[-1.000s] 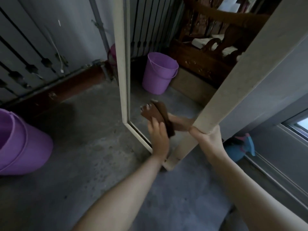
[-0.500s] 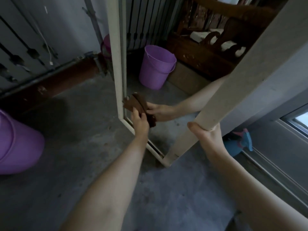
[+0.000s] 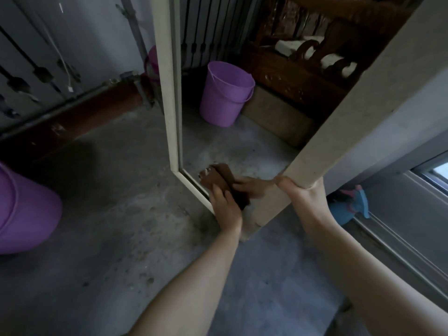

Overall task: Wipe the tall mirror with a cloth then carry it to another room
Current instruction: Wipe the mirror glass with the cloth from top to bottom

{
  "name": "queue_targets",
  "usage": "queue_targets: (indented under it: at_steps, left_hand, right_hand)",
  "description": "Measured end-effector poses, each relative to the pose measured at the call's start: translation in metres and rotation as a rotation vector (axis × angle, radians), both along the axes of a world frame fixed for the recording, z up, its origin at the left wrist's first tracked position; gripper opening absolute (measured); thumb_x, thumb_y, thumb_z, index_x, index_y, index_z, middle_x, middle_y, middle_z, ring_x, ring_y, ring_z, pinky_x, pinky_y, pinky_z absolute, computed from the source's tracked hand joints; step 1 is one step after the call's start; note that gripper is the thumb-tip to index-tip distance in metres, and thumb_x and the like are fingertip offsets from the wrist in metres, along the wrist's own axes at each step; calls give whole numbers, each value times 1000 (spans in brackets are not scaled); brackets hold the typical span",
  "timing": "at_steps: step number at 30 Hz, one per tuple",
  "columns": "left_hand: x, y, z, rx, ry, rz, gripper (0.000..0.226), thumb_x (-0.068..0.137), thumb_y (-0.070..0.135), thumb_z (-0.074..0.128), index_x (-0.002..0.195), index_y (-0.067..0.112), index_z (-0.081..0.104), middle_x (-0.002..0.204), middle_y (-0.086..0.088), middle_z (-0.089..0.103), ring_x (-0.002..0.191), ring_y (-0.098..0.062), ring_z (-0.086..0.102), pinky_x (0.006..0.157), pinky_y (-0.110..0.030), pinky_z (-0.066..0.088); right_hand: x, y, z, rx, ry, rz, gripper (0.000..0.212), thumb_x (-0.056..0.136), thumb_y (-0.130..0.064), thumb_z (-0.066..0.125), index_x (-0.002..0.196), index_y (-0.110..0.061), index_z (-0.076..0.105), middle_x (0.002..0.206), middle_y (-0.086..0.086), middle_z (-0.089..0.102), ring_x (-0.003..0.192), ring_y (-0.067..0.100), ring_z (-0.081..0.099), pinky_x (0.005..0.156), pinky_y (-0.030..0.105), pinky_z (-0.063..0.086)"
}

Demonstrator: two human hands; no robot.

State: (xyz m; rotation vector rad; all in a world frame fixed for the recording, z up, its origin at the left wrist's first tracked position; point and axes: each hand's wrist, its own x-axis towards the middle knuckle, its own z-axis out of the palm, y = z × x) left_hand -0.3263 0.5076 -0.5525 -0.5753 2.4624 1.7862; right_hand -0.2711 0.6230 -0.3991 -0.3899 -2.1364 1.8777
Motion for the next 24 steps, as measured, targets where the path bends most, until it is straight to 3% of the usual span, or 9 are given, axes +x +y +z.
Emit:
queue_targets:
  at_steps: [3, 6, 8, 11, 15, 21, 24]
  left_hand:
    - [-41, -20, -9, -73, 43, 60, 47, 98, 0, 39, 144, -7, 31, 148, -31, 33, 139, -37, 33, 112, -28, 18]
    - [-81, -39, -19, -118, 17, 96, 49, 99, 3, 39, 147, -3, 30, 146, -32, 36, 135, -40, 37, 109, -32, 24]
    - [-106, -54, -28, -115, -39, 110, 50, 100, 5, 37, 149, 1, 27, 147, -30, 36, 135, -39, 38, 110, -33, 27]
    - [-130, -68, -44, -138, -77, 82, 51, 100, 5, 34, 150, 0, 23, 148, -30, 35, 135, -39, 38, 111, -35, 27]
    - [-133, -70, -61, -119, -79, 124, 53, 101, 6, 33, 151, -1, 15, 153, -26, 28, 140, -37, 33, 112, -33, 21]
    - [-128, -68, -67, 42, -168, 173, 58, 102, 6, 32, 153, 8, 4, 156, -20, 28, 139, -35, 36, 112, -37, 28]
    - [-116, -65, -67, 50, -210, 160, 58, 102, 7, 33, 153, 6, 6, 154, -22, 30, 137, -38, 38, 110, -40, 29]
  right_hand:
    - [-1, 3, -1, 8, -8, 42, 64, 79, 5, 65, 70, -58, 61, 69, -31, 63, 66, -14, 59, 57, 9, 49]
    - [-3, 3, 0, -3, -21, 37, 72, 80, 4, 66, 71, -67, 56, 71, -39, 61, 70, -19, 58, 55, 3, 46]
    - [-3, 4, -3, -2, -37, 24, 67, 80, 2, 67, 70, -64, 56, 69, -35, 61, 68, -17, 57, 54, 4, 45]
    - [-4, 5, -6, -17, -38, -8, 41, 76, -4, 72, 80, -41, 54, 74, -13, 60, 66, -15, 57, 54, 6, 46]
    - [-6, 4, -9, -14, -63, -16, 35, 64, -22, 69, 84, -38, 46, 75, -21, 57, 68, -12, 55, 57, 10, 48]
    - [-6, 7, -14, -44, -37, 21, 33, 64, -23, 69, 86, -36, 48, 79, -13, 56, 71, -9, 56, 59, 9, 47]
    - [-6, 7, -17, -52, -29, 40, 32, 66, -20, 68, 86, -37, 51, 76, -19, 59, 74, -7, 59, 60, 10, 47]
